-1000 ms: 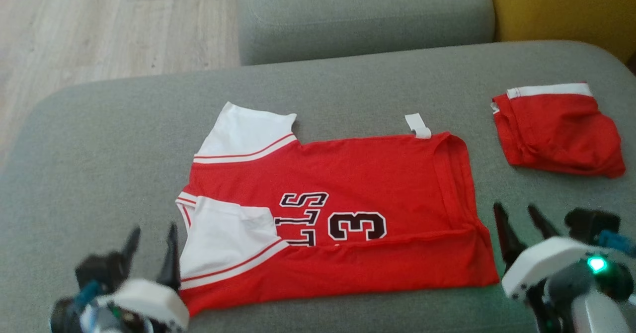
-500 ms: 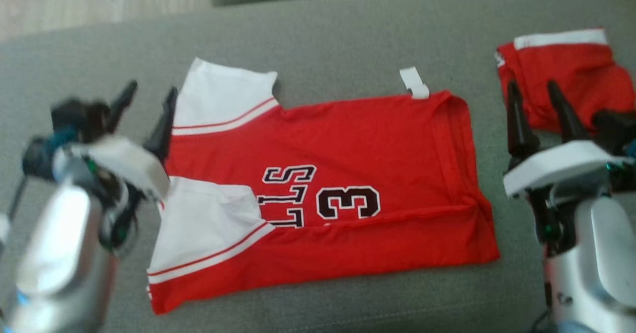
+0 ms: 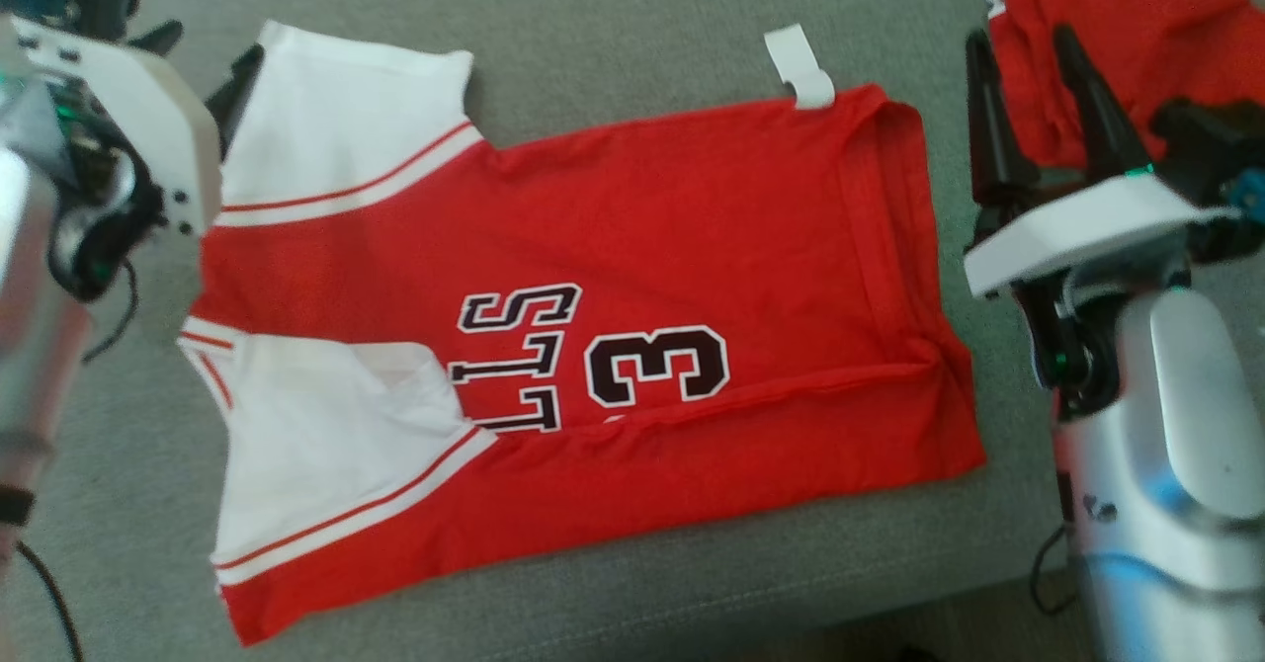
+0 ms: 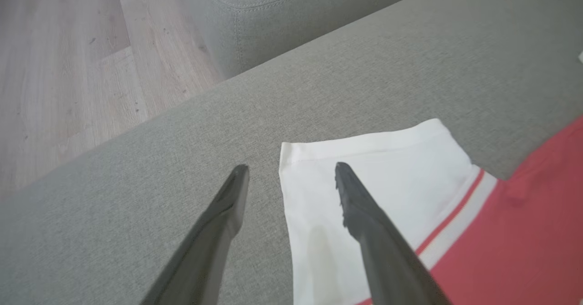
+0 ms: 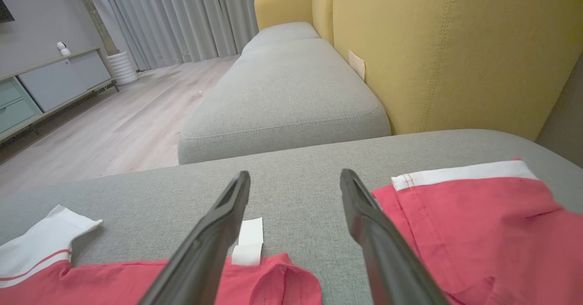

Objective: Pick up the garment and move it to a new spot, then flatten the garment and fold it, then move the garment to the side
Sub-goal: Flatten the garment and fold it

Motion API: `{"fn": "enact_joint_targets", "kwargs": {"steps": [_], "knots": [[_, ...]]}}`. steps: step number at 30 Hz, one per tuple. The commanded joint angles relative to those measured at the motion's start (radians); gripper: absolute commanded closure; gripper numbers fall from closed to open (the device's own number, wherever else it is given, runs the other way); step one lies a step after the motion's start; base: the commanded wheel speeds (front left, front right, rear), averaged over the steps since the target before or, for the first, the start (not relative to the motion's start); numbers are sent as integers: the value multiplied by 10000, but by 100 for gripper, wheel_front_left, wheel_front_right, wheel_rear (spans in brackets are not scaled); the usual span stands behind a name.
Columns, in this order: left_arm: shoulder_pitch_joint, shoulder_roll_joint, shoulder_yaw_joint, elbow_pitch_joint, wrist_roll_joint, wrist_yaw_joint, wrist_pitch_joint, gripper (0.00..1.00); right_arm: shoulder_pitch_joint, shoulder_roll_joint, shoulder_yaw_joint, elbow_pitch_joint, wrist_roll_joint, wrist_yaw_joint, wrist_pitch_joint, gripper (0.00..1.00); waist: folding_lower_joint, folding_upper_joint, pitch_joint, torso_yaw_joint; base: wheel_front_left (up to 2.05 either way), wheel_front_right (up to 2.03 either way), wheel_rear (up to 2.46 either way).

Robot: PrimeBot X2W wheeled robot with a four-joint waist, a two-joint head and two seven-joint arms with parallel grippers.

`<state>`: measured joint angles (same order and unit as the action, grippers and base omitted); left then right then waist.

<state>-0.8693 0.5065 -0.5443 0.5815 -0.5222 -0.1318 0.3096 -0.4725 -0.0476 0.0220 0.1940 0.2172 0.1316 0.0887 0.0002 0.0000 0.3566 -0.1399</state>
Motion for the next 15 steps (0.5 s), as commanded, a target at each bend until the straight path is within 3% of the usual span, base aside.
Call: {"fn": "enact_joint_targets", "kwargs": {"steps": [1,6,15], "knots": [[-704,607,187,-80,-120,14,25,0,-426,-26,286,-351,-1,-9,-86,0,-2,0,382,-251,0,0,0],[-1641,934,-562,959,-411,13,-20,0,-751,-26,708,-449,109,-9,-67,0,-2,0,899,-559,0,0,0],[-2618,887,-1551,2324,-1217,13,-249,0,-1139,-26,902,-534,67,-9,-88,0,-2,0,1407,-868,0,0,0]]}}
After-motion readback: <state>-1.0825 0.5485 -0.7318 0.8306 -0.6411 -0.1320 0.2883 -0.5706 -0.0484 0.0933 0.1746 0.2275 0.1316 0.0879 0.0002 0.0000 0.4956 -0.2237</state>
